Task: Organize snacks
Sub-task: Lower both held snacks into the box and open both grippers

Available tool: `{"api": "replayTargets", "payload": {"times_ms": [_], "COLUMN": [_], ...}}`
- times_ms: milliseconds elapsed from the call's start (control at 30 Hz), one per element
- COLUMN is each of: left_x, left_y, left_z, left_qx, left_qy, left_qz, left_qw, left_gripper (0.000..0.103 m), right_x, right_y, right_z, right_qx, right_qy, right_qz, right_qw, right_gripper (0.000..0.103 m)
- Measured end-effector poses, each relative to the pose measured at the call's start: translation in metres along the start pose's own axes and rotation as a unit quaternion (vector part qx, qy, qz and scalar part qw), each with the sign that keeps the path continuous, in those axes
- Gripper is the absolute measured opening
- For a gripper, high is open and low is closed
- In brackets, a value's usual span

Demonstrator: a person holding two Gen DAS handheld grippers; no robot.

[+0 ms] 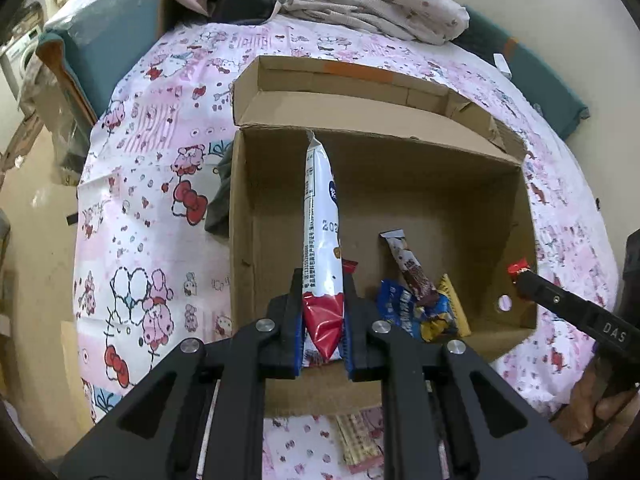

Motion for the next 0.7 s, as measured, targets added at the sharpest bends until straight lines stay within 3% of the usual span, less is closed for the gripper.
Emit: {"api": "replayTargets", "payload": {"times_ms": [133, 633, 700], "left_x": [0.001, 0.000, -0.001], "left_y": [0.005, 0.012, 0.011], "left_z": [-0.008, -0.016, -0.017], "left_qx": [0.021, 0.012, 0.019], "left_qy": [0.025, 0.025, 0.031], "left_qz": [-0.009, 0.001, -0.002], "left_qw": [0.9994, 0.9996, 0.9994], "left_gripper": [0.012, 0.013, 0.017], "right_x": [0.001, 0.004, 0.004], "right_y": [0.004, 0.012, 0.012], "right_z": [0.001, 0.003, 0.006], "right_qx": [-0.012, -0.010, -0.009], "right_qy": [-0.011, 0.001, -0.005], "right_qz": [0.003, 0.015, 0.015], "right_qw": [1.000, 1.000, 1.000], "right_gripper": [0.018, 0.022, 0.029]}}
Point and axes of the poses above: each gripper's, at about its wrist camera, not at the fingertips, and y roughly the way its jaws point, z to its left, x to its top, the point moved 5 cm from there along y, roughly the way its jaws point, and after that the axes turned 10 degrees about z, right-handed, at the moved point
